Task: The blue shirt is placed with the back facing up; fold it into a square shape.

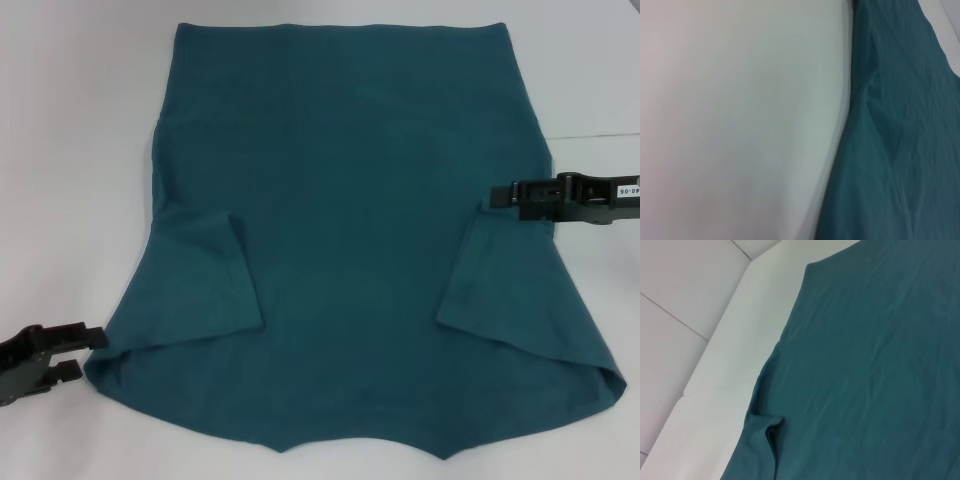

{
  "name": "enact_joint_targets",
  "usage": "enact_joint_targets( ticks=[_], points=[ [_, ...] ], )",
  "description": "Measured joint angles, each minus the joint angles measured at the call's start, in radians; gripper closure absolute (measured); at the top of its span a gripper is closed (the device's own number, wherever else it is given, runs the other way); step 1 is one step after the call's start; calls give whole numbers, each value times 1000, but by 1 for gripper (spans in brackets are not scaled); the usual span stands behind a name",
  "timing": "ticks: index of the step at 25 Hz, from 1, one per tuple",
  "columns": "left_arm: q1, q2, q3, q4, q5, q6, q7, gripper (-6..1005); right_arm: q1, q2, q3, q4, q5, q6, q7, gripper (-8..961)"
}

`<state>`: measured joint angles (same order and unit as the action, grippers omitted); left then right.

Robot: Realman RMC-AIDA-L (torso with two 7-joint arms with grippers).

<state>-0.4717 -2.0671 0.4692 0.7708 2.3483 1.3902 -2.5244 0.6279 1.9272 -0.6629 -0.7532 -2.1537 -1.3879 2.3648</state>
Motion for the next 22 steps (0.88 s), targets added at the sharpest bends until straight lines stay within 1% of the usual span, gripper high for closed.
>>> enact_joint_targets(
  ticks=[9, 22],
  points=[
    [-8, -2, 5, -22, -1, -37, 0, 338, -4, -2, 0, 0, 0, 4, 3, 219],
    [-8, -2, 10, -22, 0, -46, 1, 338, -5, -7, 2, 0, 0, 14, 6, 221]
  ],
)
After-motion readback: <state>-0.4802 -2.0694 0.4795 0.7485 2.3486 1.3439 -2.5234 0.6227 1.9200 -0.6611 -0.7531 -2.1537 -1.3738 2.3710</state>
